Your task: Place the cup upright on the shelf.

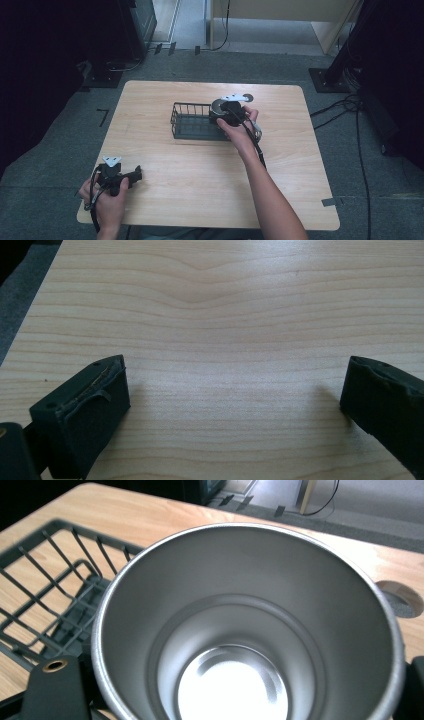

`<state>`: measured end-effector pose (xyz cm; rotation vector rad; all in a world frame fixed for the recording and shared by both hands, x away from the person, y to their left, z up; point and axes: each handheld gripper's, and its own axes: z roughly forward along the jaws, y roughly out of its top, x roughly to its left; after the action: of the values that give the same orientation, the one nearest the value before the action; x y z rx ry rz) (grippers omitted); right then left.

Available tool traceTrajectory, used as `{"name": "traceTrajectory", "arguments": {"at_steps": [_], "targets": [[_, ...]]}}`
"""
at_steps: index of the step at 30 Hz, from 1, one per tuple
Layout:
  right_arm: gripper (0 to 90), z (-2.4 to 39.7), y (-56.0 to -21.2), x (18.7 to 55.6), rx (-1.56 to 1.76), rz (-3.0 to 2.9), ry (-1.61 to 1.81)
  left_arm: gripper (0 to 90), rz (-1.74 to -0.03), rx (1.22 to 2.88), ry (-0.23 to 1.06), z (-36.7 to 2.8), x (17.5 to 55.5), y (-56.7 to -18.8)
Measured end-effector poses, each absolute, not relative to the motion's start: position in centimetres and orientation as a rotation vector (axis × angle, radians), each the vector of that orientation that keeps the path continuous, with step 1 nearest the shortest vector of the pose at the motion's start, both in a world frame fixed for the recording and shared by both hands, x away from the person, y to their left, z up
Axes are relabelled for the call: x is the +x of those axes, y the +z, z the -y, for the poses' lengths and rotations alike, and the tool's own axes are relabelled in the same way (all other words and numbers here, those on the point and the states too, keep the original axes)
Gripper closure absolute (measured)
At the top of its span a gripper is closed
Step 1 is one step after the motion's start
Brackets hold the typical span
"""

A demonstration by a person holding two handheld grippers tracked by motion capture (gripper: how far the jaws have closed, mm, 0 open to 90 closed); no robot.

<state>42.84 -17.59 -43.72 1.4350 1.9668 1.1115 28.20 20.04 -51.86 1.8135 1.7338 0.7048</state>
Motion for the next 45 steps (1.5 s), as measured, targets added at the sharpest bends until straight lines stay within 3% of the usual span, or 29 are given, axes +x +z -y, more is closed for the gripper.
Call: {"name": "traceTrajectory", "arguments": {"at_steps": [15,20,22,33,45], "targets": [[17.4,17.0,-44.1,42.3,1.380,-2.019,1.070,0.0,-1.733,1.814,0.705,-20.0,28.2,-51.9],[0.9,17.2,-43.8,41.9,1.374,-1.998,1.037,0.0,-1.734,1.814,0.705,-20.0,28.2,-51.9],[0.0,17.4,-43.6,41.8,1.377,-2.012,1.056,0.0,-1.734,1.814,0.705,-20.0,28.2,-51.9],[0.0,18.9,-41.8,40.4,1.375,-1.950,1.135,0.0,-1.734,1.814,0.706,-20.0,28.2,-51.9],[0.0,22.3,-40.9,36.3,1.378,-1.889,1.196,0.0,-1.733,1.812,0.707,-20.0,28.2,-51.9]]}}
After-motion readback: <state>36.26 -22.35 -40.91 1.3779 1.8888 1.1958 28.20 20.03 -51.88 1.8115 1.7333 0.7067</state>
